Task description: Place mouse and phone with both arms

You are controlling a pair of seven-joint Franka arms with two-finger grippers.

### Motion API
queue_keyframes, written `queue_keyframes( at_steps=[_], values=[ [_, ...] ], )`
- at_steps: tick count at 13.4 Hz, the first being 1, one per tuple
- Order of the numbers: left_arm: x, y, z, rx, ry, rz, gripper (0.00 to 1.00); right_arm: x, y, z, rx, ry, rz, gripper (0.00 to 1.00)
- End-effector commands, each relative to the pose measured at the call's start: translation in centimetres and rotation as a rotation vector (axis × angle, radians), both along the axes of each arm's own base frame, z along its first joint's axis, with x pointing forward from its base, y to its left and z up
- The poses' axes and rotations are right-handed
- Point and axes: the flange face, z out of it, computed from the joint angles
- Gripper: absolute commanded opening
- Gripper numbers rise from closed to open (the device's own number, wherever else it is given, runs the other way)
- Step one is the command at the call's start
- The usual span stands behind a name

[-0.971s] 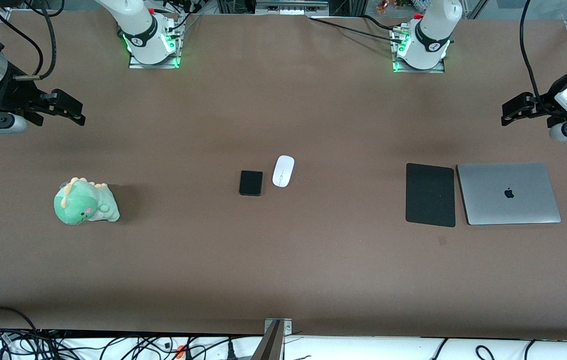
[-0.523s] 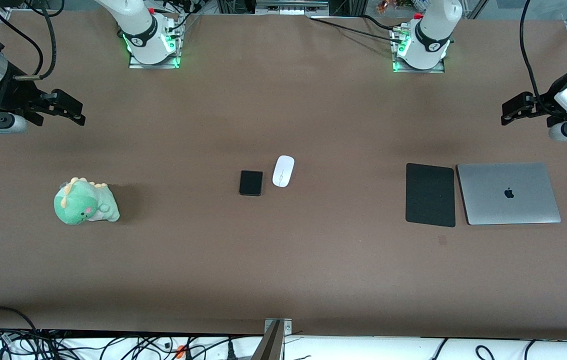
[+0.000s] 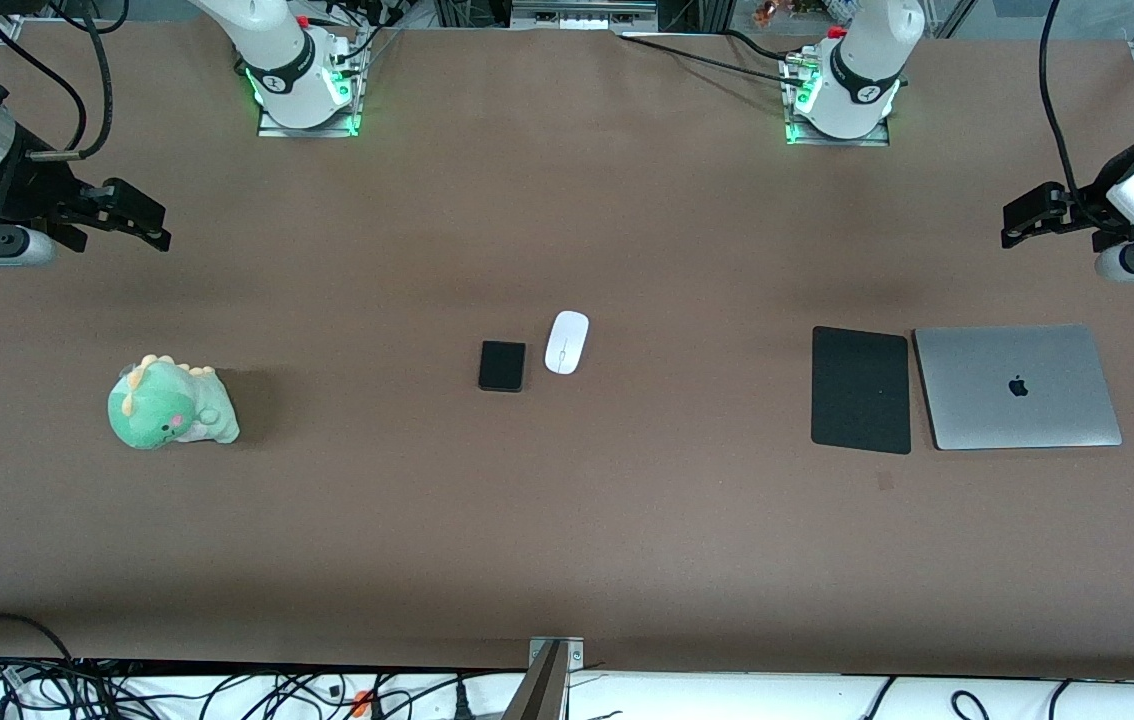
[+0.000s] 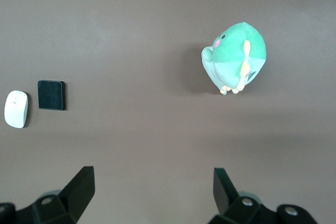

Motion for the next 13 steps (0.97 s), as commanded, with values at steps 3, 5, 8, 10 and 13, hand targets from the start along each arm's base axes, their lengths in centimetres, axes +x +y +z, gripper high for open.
queue_keyframes(
  at_steps=[3, 5, 8, 10, 13],
  values=[
    [-0.2, 0.7, -1.0, 0.008, 0.051, 0.003, 1.00, 0.3, 0.0, 0.5, 0.000, -0.005, -0.005, 1.00],
    [-0.3, 0.8, -1.6, 0.006, 0.062, 0.005, 1.00, 0.3, 0.0, 0.5, 0.001, -0.005, -0.006, 1.00],
    [0.2, 0.4, -3.4, 0.006, 0.048, -0.002, 1.00, 0.3, 0.1, 0.5, 0.001, -0.005, -0.005, 1.00],
    [0.6, 0.1, -4.9, 0.005, 0.033, -0.009, 1.00, 0.3, 0.1, 0.5, 0.001, -0.005, -0.005, 1.00],
    [1.4, -1.5, -8.3, 0.002, -0.025, -0.037, 1.00, 0.3, 0.0, 0.5, 0.001, -0.007, -0.005, 1.00]
  ],
)
